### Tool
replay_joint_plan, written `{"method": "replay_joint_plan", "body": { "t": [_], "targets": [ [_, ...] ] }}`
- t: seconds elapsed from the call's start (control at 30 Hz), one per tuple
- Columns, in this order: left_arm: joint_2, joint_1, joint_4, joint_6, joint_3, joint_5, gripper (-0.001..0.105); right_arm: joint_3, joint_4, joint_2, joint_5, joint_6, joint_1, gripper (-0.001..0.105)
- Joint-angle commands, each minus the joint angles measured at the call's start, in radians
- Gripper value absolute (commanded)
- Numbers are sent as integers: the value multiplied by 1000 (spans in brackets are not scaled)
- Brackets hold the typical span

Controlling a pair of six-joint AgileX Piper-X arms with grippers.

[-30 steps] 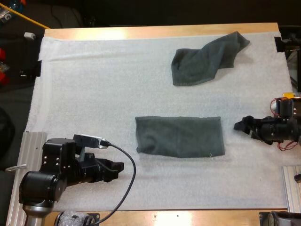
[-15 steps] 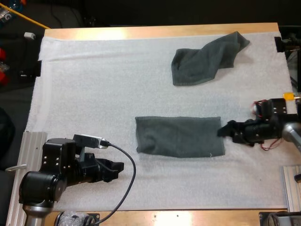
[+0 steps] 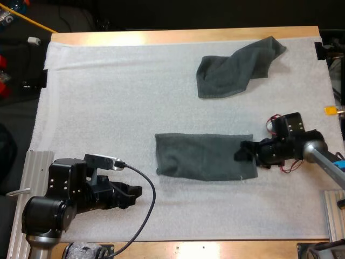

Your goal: Pick towel from pile, fold and stack

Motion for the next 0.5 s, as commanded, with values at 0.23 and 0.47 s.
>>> {"method": "replay_joint_plan", "body": {
  "t": [0.23, 0.47],
  "targets": [
    [2, -1, -7, -2, -4, 72, 58, 11, 127, -58, 160, -49, 8, 0],
    [2, -1, -7, -2, -4, 110, 58, 11, 305, -225, 465, -160, 8, 0]
  ]
}}
